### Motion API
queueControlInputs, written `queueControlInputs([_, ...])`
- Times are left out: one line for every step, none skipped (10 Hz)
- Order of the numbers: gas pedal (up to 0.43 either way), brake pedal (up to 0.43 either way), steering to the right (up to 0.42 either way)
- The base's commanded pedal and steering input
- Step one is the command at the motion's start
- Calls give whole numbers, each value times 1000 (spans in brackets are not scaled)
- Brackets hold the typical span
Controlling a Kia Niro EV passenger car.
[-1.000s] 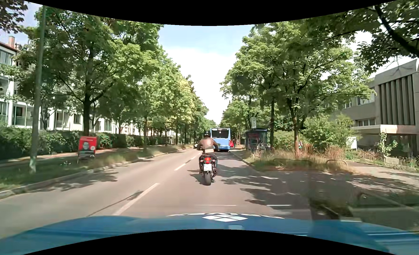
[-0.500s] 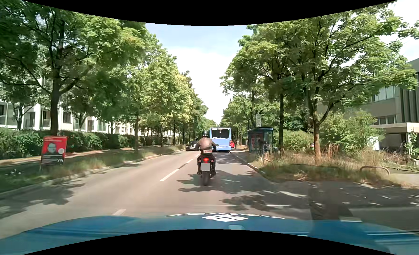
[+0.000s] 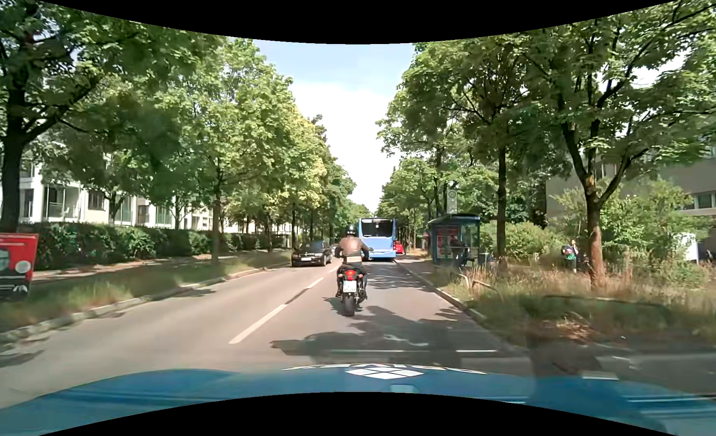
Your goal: Follow the waypoints while adhering to traffic rules and regulations
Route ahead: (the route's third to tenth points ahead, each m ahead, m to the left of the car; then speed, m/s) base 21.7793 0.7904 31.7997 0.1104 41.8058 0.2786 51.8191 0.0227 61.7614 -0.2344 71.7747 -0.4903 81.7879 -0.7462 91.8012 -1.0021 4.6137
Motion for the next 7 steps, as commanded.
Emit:
queueControlInputs([0, 0, -6])
queueControlInputs([0, 0, -7])
queueControlInputs([0, 0, -8])
queueControlInputs([0, 0, -8])
queueControlInputs([0, 0, -7])
queueControlInputs([0, 0, -6])
queueControlInputs([0, 0, -7])
